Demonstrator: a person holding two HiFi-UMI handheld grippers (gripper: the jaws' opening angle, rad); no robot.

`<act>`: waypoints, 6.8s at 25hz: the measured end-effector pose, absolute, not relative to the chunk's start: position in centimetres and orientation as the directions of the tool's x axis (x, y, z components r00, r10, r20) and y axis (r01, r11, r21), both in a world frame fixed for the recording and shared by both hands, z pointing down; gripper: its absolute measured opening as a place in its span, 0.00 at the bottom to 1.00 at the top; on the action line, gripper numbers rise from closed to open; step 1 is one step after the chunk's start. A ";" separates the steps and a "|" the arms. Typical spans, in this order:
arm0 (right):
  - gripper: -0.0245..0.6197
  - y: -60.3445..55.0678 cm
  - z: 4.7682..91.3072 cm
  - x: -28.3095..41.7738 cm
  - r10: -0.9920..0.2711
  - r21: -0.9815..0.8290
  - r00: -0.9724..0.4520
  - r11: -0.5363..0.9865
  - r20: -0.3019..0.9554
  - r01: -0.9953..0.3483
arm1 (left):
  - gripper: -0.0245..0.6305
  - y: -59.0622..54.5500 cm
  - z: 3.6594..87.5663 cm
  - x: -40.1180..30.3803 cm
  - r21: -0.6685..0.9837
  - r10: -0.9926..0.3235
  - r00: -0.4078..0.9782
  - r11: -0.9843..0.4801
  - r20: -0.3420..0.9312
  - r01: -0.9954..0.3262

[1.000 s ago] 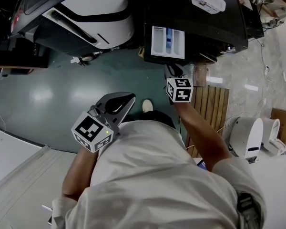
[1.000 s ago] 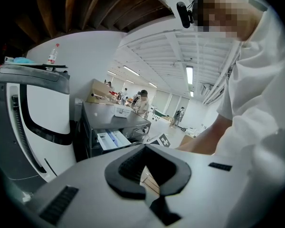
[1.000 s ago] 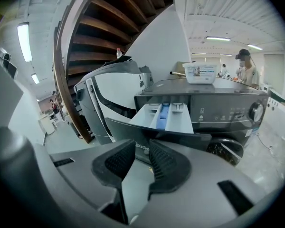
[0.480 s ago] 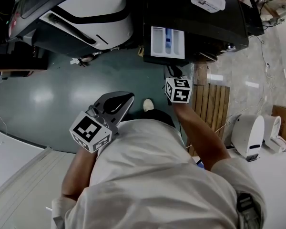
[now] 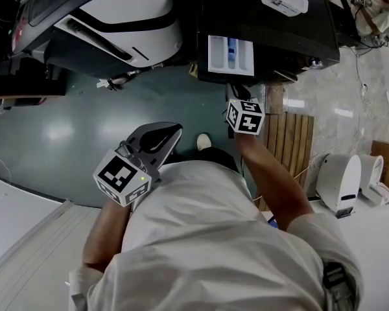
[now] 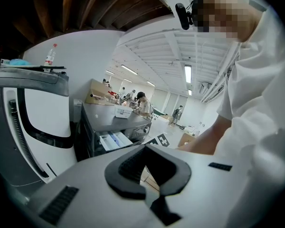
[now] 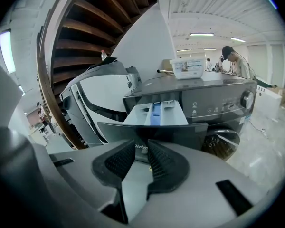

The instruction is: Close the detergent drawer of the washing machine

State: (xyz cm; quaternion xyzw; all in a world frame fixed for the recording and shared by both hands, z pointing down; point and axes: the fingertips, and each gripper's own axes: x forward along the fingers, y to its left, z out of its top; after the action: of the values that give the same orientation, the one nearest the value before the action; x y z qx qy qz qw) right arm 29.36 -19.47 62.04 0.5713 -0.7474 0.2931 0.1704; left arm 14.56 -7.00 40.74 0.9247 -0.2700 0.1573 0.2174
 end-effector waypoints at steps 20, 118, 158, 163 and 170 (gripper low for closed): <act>0.17 -21.6 62.2 29.4 -0.763 -0.234 -0.275 0.166 0.586 -0.958 | 0.03 -6.7 40.8 12.8 0.327 -0.483 0.775 -0.716 0.407 -0.618; 0.10 -33.4 62.5 30.4 -0.781 -0.190 -0.208 0.116 0.589 -0.975 | 0.03 -7.9 41.0 9.0 0.315 -0.567 0.694 -0.626 0.444 -0.714; 0.10 -8.6 51.1 23.1 -0.847 -0.208 -0.189 0.095 0.498 -0.974 | 0.03 -2.9 38.4 2.6 0.308 -0.271 0.909 -0.877 0.318 -0.369; 0.10 -4.3 48.7 20.3 -0.865 -0.202 -0.188 0.103 0.465 -0.974 | 0.03 -2.1 38.5 1.2 0.317 -0.217 0.928 -0.895 0.304 -0.313; 0.10 0.9 46.3 16.5 -0.868 -0.192 -0.218 0.145 0.446 -0.971 | 0.03 -0.6 39.2 -0.8 0.320 -0.168 0.933 -0.907 0.318 -0.273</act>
State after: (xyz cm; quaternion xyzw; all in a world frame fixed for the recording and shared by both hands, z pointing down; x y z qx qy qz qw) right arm 16.47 0.93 46.27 0.6145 -0.7479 0.2231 0.1151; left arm -0.85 -0.61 39.16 0.9660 -0.1142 0.1432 0.1825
